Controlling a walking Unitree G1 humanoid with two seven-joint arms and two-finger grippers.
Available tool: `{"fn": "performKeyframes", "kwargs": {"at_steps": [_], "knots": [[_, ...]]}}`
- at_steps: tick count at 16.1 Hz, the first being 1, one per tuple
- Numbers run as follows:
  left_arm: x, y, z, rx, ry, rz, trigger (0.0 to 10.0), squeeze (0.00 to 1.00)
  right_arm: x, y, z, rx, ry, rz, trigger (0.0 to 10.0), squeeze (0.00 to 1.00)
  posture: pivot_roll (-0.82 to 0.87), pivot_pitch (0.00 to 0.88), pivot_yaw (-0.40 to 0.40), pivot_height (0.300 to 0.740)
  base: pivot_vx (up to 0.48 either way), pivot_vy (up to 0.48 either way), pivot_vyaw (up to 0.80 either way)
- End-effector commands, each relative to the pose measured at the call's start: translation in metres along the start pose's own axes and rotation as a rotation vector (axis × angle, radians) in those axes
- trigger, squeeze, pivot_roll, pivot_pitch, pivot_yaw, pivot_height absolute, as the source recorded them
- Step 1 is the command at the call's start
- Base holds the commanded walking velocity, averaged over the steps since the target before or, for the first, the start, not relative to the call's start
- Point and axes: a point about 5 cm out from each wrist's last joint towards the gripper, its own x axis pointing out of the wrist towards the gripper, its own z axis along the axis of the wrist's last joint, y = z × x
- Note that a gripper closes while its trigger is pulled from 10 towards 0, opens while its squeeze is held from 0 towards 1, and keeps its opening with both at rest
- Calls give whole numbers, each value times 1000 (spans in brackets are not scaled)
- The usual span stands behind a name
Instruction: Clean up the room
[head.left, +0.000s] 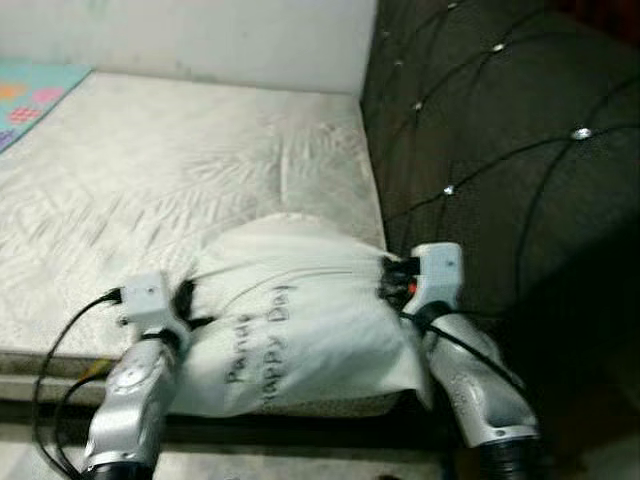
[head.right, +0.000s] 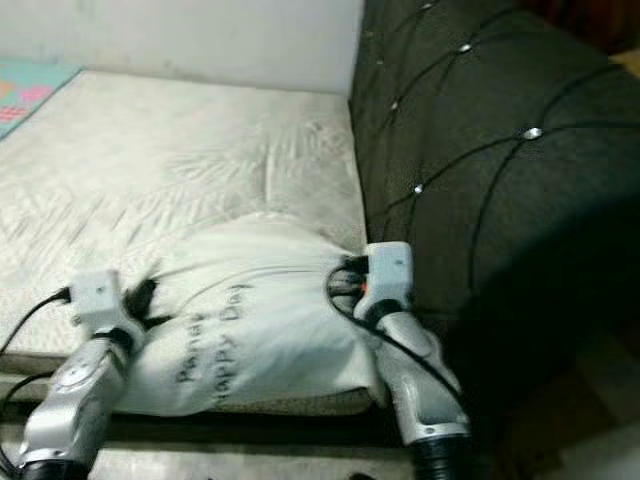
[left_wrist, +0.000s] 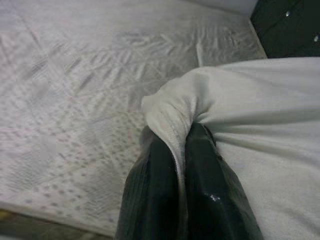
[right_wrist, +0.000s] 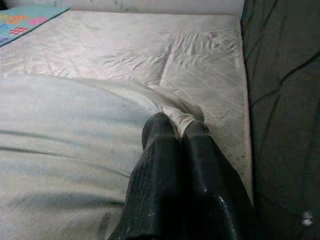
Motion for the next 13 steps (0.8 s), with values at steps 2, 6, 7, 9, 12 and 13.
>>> {"fn": "performKeyframes", "kwargs": {"at_steps": [2,6,7,9,12,13], "knots": [[-3,23,29,-3,-151,93,10000,0,-6,-29,30,-40,-135,-118,10000,0,-116,0,-14,740,0,0,0],[-5,24,29,-16,-153,74,10000,0,-6,-29,29,-40,-130,-120,10000,0,-116,0,-16,740,64,0,0],[-5,24,29,-16,-155,73,10000,0,-6,-29,29,-40,-130,-119,10000,0,-116,0,-16,740,311,0,0],[-5,23,30,-17,-157,70,10000,0,-6,-29,29,-42,-129,-118,10000,0,-117,0,-16,740,345,0,-250],[-5,23,30,-18,-160,68,10000,0,-7,-29,28,-43,-128,-120,10000,0,-117,0,-16,740,365,0,-331],[-5,23,30,-18,-161,68,10000,0,-7,-29,28,-43,-129,-119,10000,0,-120,0,-16,740,375,0,0]]}}
